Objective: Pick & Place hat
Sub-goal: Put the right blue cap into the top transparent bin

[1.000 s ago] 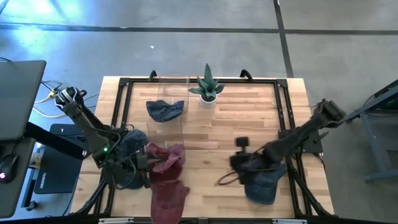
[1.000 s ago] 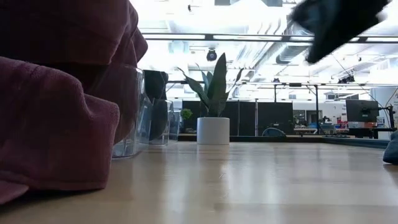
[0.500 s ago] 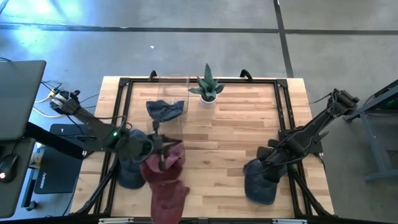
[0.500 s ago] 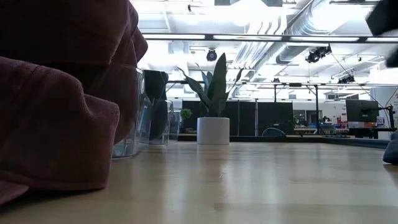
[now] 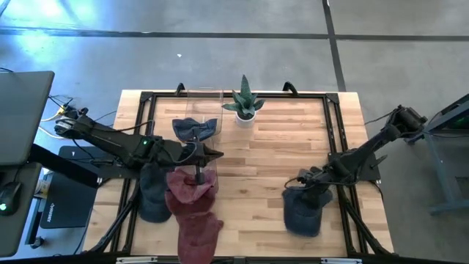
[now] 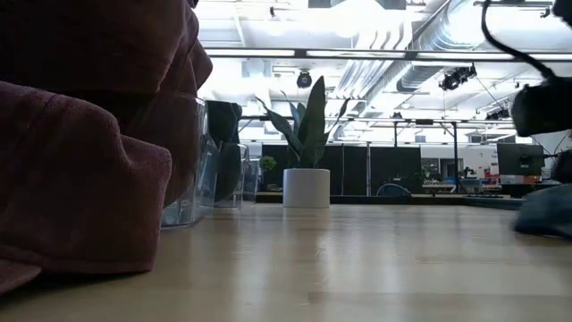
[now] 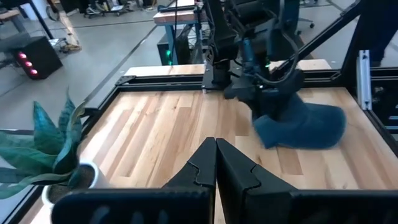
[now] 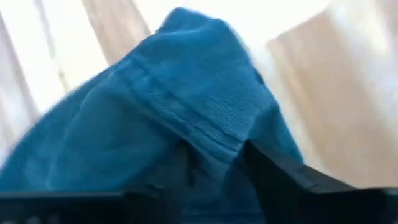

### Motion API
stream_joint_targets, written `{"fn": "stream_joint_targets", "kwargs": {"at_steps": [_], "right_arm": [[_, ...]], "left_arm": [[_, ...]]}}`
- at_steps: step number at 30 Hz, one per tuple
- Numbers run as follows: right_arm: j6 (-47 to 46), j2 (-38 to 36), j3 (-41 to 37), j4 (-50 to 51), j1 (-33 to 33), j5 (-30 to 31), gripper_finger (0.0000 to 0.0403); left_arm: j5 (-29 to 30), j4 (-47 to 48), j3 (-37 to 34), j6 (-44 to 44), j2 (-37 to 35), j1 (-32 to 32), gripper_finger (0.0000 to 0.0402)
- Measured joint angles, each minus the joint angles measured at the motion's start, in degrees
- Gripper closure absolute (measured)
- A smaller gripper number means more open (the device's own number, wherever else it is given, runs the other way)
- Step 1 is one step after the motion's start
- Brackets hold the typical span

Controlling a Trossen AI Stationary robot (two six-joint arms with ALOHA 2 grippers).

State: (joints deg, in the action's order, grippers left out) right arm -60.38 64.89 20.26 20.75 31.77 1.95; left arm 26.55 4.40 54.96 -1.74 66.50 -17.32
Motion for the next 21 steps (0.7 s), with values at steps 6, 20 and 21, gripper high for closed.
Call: {"fn": "stream_joint_targets", "kwargs": {"at_steps": [6, 20, 21], "right_arm": [[13.26, 0.40, 3.44, -6.67, -3.34, 2.12, 0.0384], [29.88, 0.46, 31.84, 25.47, -7.02, 38.24, 0.0385], [31.52, 0.79, 31.74, 23.84, -7.00, 37.65, 0.0387]], "left_arm": [[-0.48, 0.16, -0.09, 0.01, 1.89, 0.09, 0.0402], [-1.57, -0.40, -0.04, 0.15, 3.23, 0.06, 0.0402], [-1.57, -0.42, -0.06, 0.15, 3.23, 0.06, 0.0402]]}}
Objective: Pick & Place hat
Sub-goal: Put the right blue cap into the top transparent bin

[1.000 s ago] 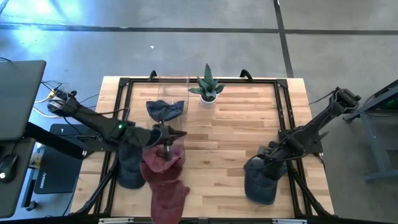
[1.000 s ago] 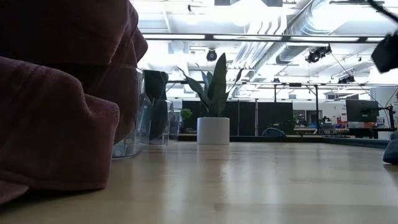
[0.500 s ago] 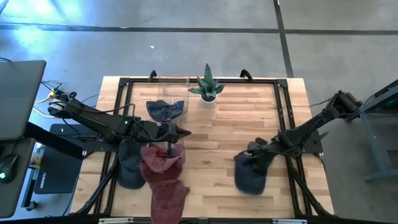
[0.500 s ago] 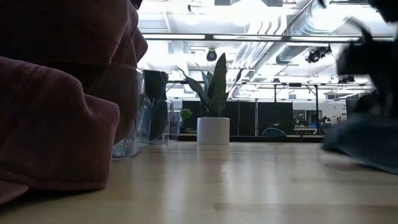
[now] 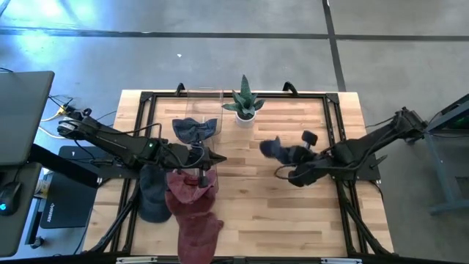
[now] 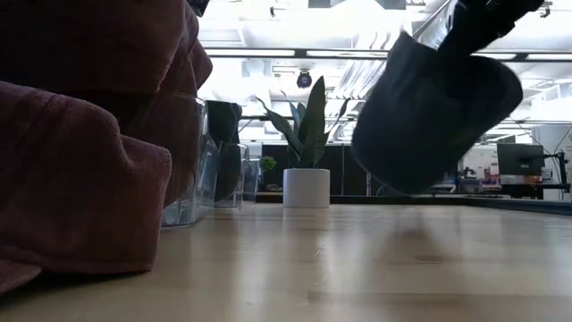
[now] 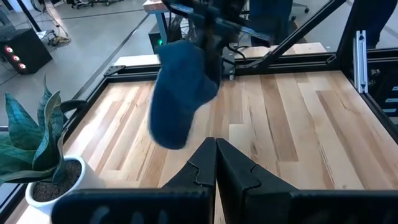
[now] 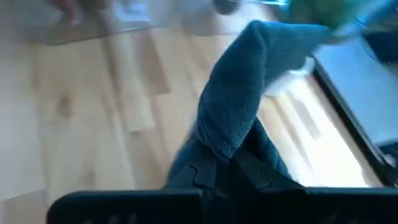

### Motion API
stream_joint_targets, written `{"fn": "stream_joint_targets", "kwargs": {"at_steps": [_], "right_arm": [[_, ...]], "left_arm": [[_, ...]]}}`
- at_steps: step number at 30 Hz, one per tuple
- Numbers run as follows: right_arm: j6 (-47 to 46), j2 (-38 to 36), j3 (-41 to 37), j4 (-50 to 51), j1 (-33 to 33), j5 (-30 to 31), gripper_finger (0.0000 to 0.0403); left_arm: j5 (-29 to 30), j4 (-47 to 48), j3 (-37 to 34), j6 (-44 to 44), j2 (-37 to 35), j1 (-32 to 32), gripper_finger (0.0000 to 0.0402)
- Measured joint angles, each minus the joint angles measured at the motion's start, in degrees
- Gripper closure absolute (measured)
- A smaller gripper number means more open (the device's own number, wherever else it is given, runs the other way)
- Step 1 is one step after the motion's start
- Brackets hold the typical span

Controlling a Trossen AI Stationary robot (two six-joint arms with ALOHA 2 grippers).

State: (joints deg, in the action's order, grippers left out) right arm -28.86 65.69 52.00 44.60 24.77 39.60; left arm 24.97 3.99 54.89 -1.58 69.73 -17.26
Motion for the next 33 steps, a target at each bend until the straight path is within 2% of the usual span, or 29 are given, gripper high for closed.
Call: {"fn": "stream_joint_targets", "kwargs": {"at_steps": [4, 6, 10, 13, 19, 22, 25, 28, 33], "right_arm": [[3.14, 3.56, -4.89, -11.19, 0.04, -8.09, 0.0397], [3.27, 6.66, -8.74, -20.05, 0.04, -13.57, 0.0392], [4.50, 14.11, -15.45, -39.96, 0.04, -25.94, 0.0362], [7.60, 18.48, -17.27, -51.61, -0.03, -30.30, 0.0328], [12.17, 20.22, -14.92, -53.44, -1.66, -36.30, 0.0236], [12.73, 18.59, -13.29, -53.44, -2.32, -44.56, 0.0199], [12.86, 16.48, -12.39, -53.54, -2.53, -52.57, 0.0180], [12.57, 14.82, -12.30, -52.67, -2.47, -52.05, 0.0177], [10.51, 14.21, -12.27, -47.02, -2.99, -41.04, 0.0187]], "left_arm": [[0.00, 0.02, 0.01, 0.02, 0.00, 0.00, 0.0402], [0.00, 0.05, 0.02, 0.03, 0.00, 0.00, 0.0402], [0.02, 0.09, 0.00, 0.02, 0.00, 0.00, 0.0402], [0.02, 0.09, 0.02, 0.04, 0.00, 0.00, 0.0402], [0.02, 0.22, 0.01, 0.02, 0.00, 0.00, 0.0402], [0.02, 0.35, 0.00, 0.02, 0.00, 0.00, 0.0402], [-0.63, 0.46, 0.00, 0.00, -0.02, 0.00, 0.0402], [-1.57, 0.44, 0.00, 0.00, -0.02, 0.00, 0.0402], [-1.64, 0.46, 0.00, 0.00, -0.02, 0.00, 0.0402]]}}
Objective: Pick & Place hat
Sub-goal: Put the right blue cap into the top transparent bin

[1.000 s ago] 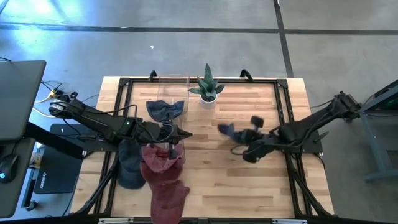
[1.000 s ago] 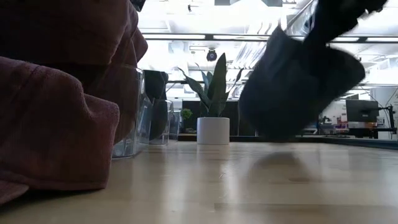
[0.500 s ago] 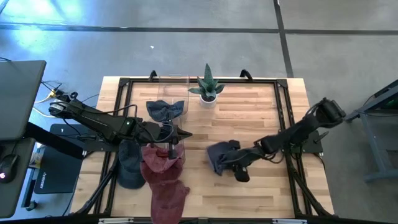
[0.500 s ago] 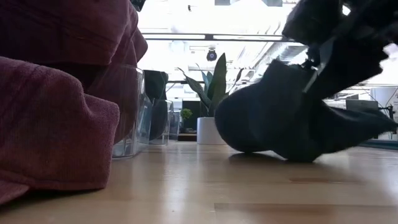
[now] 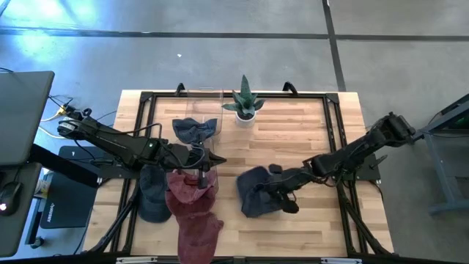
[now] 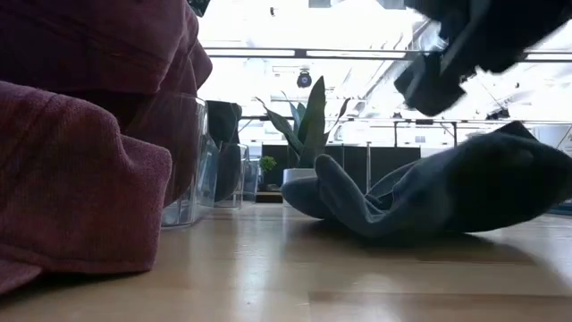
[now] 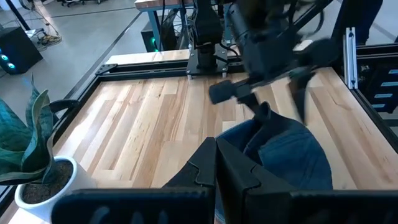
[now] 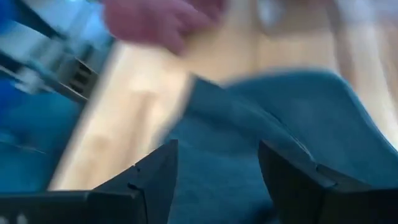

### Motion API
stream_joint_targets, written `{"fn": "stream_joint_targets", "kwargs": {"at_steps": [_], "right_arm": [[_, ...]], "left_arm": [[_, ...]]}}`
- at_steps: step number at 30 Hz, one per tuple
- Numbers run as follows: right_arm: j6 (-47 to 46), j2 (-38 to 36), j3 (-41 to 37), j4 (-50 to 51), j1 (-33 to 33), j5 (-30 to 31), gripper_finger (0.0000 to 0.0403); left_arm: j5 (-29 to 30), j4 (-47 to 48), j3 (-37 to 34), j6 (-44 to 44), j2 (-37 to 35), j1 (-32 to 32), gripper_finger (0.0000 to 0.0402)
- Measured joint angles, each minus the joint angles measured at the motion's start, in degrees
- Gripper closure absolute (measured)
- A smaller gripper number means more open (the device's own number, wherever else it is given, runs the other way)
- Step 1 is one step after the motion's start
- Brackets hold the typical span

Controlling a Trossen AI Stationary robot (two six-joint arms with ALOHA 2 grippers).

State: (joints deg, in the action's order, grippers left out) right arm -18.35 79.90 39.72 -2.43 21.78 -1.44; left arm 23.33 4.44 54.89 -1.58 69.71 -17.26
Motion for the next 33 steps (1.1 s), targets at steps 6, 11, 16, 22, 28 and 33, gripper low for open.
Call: {"fn": "stream_joint_targets", "kwargs": {"at_steps": [6, 11, 16, 22, 28, 33], "right_arm": [[0.66, 2.49, 0.00, 10.20, -0.44, 4.62, 0.0205], [-1.01, 2.67, 2.29, 24.56, 0.99, 16.39, 0.0216], [-3.48, 2.62, 9.27, 36.09, 3.20, 24.77, 0.0221], [9.75, 2.51, 11.62, 30.21, 7.79, 12.47, 0.0220], [11.61, 2.51, 6.25, 22.95, 12.92, 5.97, 0.0203], [14.92, 2.51, 0.27, 14.74, 16.11, 8.54, 0.0162]], "left_arm": [[0.11, -0.04, 0.00, 0.01, 0.00, 0.00, 0.0402], [0.15, -0.06, 0.00, 0.02, 0.00, 0.00, 0.0402], [0.17, -0.15, 0.00, 0.01, 0.00, 0.00, 0.0402], [0.20, 0.00, 0.00, 0.02, 0.00, 0.00, 0.0402], [-0.56, 0.24, 0.00, 0.00, 0.00, 0.00, 0.0402], [-0.15, 0.46, -0.07, 1.06, 0.85, 0.00, 0.0402]]}}
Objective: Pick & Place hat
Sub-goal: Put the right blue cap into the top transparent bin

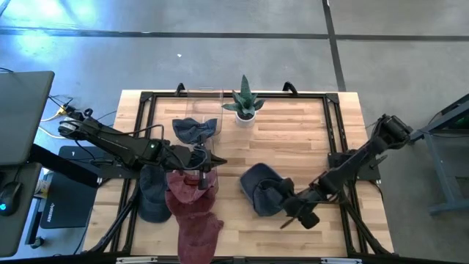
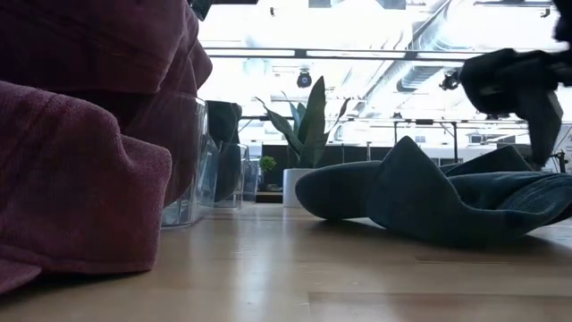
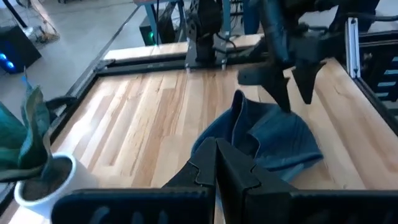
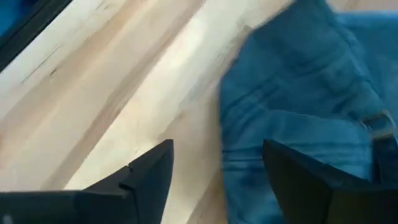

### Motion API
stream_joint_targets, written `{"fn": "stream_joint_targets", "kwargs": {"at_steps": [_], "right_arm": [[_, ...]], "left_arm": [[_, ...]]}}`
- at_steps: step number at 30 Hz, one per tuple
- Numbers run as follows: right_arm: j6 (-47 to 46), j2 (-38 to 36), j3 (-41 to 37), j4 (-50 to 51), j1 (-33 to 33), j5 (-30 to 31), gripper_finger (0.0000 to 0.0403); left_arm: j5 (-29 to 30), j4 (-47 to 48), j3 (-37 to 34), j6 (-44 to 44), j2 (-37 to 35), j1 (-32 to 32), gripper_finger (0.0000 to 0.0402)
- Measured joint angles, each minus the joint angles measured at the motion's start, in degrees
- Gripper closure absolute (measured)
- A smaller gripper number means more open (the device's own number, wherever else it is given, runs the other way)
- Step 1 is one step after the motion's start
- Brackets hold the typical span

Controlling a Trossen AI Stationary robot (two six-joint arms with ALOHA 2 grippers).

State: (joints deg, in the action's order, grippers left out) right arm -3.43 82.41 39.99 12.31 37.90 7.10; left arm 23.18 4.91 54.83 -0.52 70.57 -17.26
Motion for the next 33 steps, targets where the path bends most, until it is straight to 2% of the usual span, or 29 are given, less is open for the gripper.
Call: {"fn": "stream_joint_targets", "kwargs": {"at_steps": [3, 7, 10, 13, 17, 19, 22, 24, 28, 31, 33], "right_arm": [[5.58, 0.50, -2.52, -5.17, 1.64, 3.60, 0.0148], [15.84, 3.14, -3.57, -11.24, 4.41, 11.61, 0.0148], [20.65, 6.34, -3.54, -13.61, 5.35, 14.93, 0.0150], [21.70, 9.86, -3.53, -13.92, 5.17, 19.34, 0.0150], [20.38, 13.29, -2.62, -13.52, 4.88, 30.89, 0.0150], [19.56, 13.60, -1.69, -11.56, 4.19, 32.14, 0.0152], [14.08, 13.62, 0.17, -6.42, 2.64, 31.17, 0.0170], [9.34, 13.60, 1.91, -1.62, 1.21, 28.29, 0.0200], [3.18, 13.60, 6.27, 6.52, -2.29, 17.93, 0.0291], [1.95, 13.60, 10.61, 11.97, -4.93, 8.88, 0.0365], [1.95, 13.57, 13.46, 15.24, -6.90, 1.69, 0.0392]], "left_arm": [[0.04, -0.49, 0.02, 0.33, -0.11, 0.02, 0.0402], [0.02, -0.51, 0.02, 0.33, -0.09, 0.02, 0.0402], [0.02, -0.44, 0.02, 0.31, -0.09, 0.02, 0.0402], [0.02, -0.48, 0.02, 0.31, -0.09, 0.02, 0.0402], [0.00, -0.46, 0.02, 0.31, -0.09, 0.02, 0.0402], [0.00, -0.40, 0.02, 0.31, -0.07, 0.02, 0.0402], [-0.02, -0.44, 0.02, 0.29, -0.08, 0.02, 0.0402], [-0.04, -0.43, 0.02, 0.29, -0.07, 0.02, 0.0402], [-0.04, -0.42, 0.02, 0.29, -0.07, 0.02, 0.0402], [-0.04, -0.43, 0.02, 0.29, -0.07, 0.02, 0.0402], [-0.04, -0.42, 0.02, 0.29, -0.07, 0.02, 0.0402]]}}
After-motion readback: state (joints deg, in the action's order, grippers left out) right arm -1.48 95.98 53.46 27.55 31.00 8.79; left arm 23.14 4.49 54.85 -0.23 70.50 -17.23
